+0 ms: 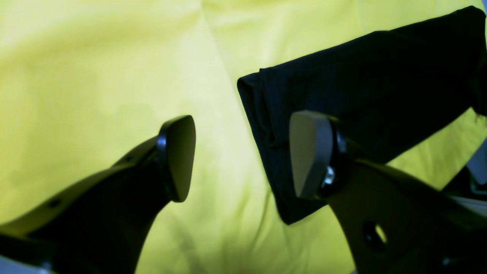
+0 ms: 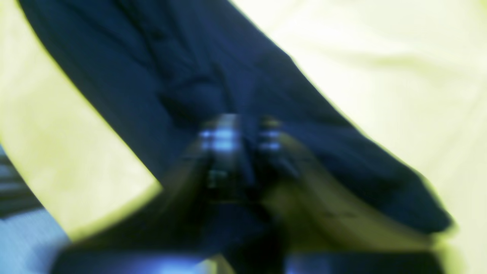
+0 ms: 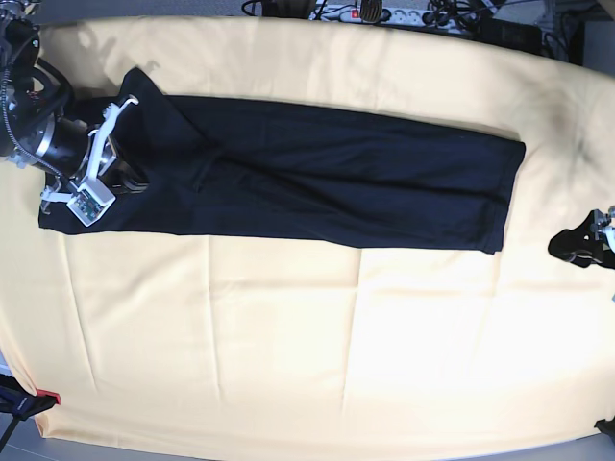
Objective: Fold the T-shirt properly
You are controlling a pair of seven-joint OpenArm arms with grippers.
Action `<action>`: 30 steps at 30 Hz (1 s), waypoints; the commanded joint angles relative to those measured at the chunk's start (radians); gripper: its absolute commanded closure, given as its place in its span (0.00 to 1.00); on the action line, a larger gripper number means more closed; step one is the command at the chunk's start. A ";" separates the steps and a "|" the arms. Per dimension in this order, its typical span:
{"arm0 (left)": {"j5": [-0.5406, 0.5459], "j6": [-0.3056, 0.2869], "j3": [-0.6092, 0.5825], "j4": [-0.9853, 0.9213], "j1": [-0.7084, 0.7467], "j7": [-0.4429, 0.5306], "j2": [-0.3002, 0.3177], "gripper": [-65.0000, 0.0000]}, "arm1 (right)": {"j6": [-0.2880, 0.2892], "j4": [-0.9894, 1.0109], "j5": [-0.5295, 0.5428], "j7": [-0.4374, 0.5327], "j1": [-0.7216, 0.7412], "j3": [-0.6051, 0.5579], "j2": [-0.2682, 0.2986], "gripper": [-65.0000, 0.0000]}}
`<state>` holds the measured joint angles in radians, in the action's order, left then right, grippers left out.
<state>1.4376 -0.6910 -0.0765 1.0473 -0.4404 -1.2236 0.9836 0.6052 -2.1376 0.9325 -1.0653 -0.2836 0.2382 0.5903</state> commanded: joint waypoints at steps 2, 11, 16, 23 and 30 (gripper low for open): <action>0.040 -0.007 0.015 0.011 -0.015 0.013 0.030 0.38 | 0.001 0.047 -0.070 0.059 0.012 0.010 -0.032 1.00; 0.038 0.030 0.016 0.011 0.132 0.019 0.008 0.38 | 0.024 0.317 -0.205 0.146 0.012 0.011 -0.113 1.00; 0.000 0.038 0.032 0.011 0.186 0.040 -0.071 0.38 | 0.027 0.319 -0.205 0.145 0.012 0.011 -0.111 1.00; -0.050 0.085 0.073 0.011 0.218 0.071 -0.187 0.38 | 0.023 0.319 -0.205 0.135 0.012 0.011 -0.111 1.00; -0.014 0.085 0.073 0.011 0.219 -0.014 -0.256 0.38 | 0.023 0.319 -0.205 0.130 0.012 0.011 -0.111 1.00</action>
<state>1.4448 -0.6079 -0.0051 1.0500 -0.2138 -1.2030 0.7120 0.6289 -1.8057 0.7143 -0.9466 -0.2806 0.2394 0.4622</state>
